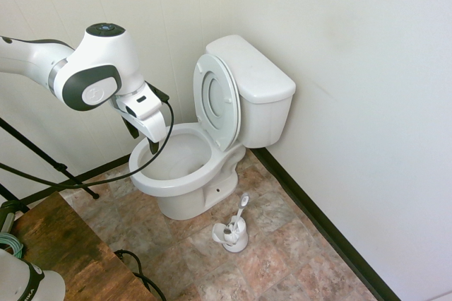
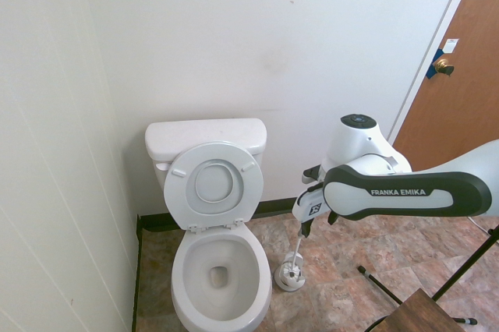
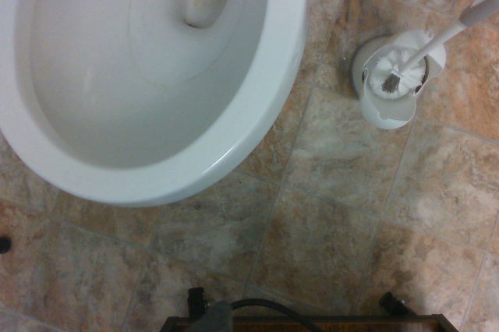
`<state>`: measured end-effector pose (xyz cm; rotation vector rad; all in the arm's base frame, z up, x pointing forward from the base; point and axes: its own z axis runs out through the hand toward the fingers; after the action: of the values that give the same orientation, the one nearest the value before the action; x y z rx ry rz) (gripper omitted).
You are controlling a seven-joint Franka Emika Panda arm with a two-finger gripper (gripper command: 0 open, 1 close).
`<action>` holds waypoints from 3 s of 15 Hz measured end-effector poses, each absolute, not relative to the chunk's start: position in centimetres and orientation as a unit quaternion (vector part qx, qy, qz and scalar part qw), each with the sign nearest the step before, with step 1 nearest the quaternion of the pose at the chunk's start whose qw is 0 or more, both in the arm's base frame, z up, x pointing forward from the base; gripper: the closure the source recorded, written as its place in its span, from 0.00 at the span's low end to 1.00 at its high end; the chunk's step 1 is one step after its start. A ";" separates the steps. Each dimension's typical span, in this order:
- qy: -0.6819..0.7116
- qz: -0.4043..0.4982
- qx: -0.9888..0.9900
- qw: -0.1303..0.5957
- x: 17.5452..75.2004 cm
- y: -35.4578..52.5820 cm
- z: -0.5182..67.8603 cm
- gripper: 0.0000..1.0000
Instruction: Clean the toilet
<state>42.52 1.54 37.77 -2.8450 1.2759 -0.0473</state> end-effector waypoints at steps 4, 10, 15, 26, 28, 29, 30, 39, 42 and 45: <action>0.423 -0.020 -0.906 0.010 43.9 1.4 37.3 0.00; 0.505 -0.016 -0.863 0.004 51.1 -4.0 33.4 0.00; 0.564 -0.004 -0.825 -0.007 54.4 -9.4 28.1 0.00; 0.656 0.042 -0.754 0.005 61.8 -16.9 13.2 0.00; 0.661 0.047 -0.749 -0.001 62.7 -17.8 10.8 0.00; 0.665 0.049 -0.745 -0.003 63.2 -18.4 9.8 0.00; 0.668 0.055 -0.742 -0.004 63.6 -18.9 8.8 0.00; 0.678 0.085 -0.730 -0.011 66.1 -19.8 0.5 0.00; 0.681 0.087 -0.727 -0.010 66.7 -20.7 -0.4 0.00; 0.684 0.089 -0.724 -0.008 67.0 -21.3 -1.1 1.00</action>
<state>66.96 -21.34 -1.09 -2.2874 2.1584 0.2818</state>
